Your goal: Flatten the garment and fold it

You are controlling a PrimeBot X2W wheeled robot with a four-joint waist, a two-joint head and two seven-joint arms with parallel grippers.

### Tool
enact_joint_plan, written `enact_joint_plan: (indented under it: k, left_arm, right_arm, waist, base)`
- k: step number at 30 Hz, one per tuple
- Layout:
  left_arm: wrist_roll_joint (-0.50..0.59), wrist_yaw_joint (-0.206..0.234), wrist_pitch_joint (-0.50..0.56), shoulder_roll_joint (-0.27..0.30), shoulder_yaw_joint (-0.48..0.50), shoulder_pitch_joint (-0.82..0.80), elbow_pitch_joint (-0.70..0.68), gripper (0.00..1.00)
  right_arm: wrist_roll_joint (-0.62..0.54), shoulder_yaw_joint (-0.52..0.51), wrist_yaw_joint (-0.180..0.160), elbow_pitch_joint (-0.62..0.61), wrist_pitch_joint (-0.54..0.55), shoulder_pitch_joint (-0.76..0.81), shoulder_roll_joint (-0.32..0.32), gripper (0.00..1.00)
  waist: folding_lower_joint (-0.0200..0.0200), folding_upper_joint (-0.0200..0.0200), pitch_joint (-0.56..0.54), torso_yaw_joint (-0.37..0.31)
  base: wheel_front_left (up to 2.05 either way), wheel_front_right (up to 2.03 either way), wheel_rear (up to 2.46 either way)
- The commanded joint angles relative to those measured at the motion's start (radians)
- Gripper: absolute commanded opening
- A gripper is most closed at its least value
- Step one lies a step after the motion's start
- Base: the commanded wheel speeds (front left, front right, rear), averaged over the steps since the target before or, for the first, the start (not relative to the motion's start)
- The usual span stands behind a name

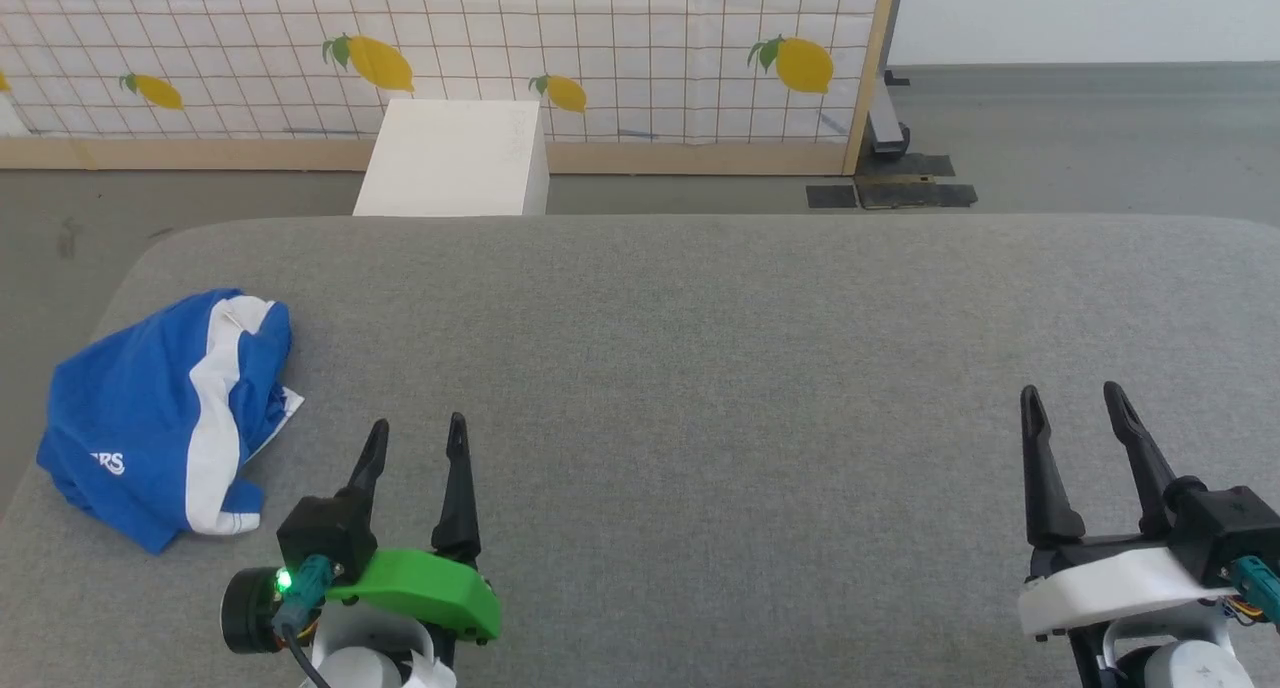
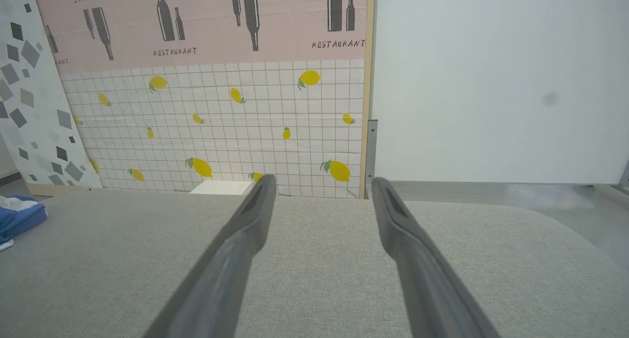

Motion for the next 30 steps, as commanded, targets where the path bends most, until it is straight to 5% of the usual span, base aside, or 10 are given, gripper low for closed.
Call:
enact_joint_plan:
  k: [1, 23, 30]
  left_arm:
    - [-0.004, 0.007, -0.012, -0.004, -0.003, -0.018, 0.006, 1.0]
    - [-0.013, 0.009, -0.026, -0.004, -0.007, -0.018, 0.015, 1.0]
    - [-0.015, 0.012, -0.026, -0.004, -0.017, -0.033, 0.017, 1.0]
  right_arm:
    - [0.008, -0.003, -0.001, 0.005, -0.011, -0.019, 0.003, 1.0]
    - [0.01, -0.008, -0.002, 0.01, -0.025, -0.017, 0.003, 1.0]
    - [-0.001, -0.026, -0.002, 0.001, -0.025, -0.007, 0.003, 1.0]
  waist:
    - [0.0, 0.0, 0.0, 0.001]
    - [0.0, 0.0, -0.001, 0.005]
    - [0.0, 0.0, 0.005, 0.076]
  base:
    - [0.0, 0.0, 0.0]
    - [0.0, 0.0, 0.0]
    - [0.0, 0.0, 0.0]
